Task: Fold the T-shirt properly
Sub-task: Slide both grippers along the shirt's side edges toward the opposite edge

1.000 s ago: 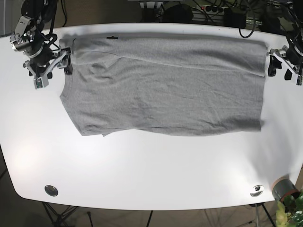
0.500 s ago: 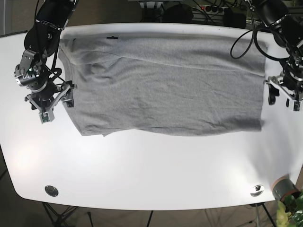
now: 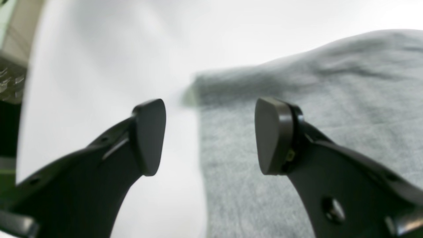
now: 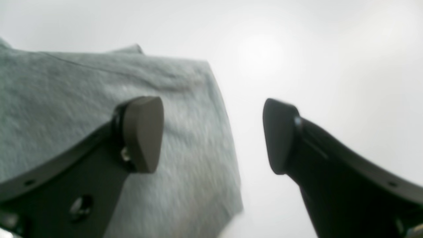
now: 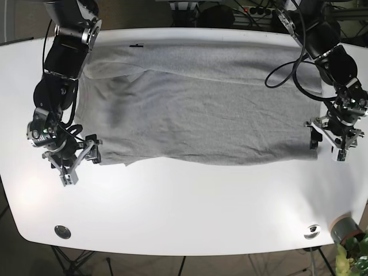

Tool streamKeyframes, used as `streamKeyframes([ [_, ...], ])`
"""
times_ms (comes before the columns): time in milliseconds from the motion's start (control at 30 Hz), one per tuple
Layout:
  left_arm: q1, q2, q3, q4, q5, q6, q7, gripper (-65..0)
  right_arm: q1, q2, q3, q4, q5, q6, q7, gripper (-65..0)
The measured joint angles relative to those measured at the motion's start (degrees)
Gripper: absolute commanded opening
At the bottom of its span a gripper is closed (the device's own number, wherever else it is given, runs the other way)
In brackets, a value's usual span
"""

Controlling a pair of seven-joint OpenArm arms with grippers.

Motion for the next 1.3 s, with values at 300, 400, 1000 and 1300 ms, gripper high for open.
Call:
streamKeyframes([
  [300,-3.02,-0.31,0.37,-8.70,4.57,0.42,-7.85,-26.0,6.01,-0.33,-1.66,-18.49,-2.62,-0.20,11.43,-20.8],
  [400,-2.69,-0.17,0.42,-11.10,4.83,0.44,-9.33,-26.0,7.74,-0.17,-1.66,-24.81,-5.35,-0.61,15.76,-20.8],
  [1000,-2.95,-2.25,0.52,-13.07,4.55,0.37,-9.79,-25.7,9.64,-1.64,-1.51,-35.98,-10.38,-0.70,26.38,-39.3],
  [1300,-10.34,-5.33,3.13,-24.61,4.61,9.77,-9.86,-13.2,8.74,-2.40,-1.33,-35.98,-9.07,-0.26,26.86,-62.3],
])
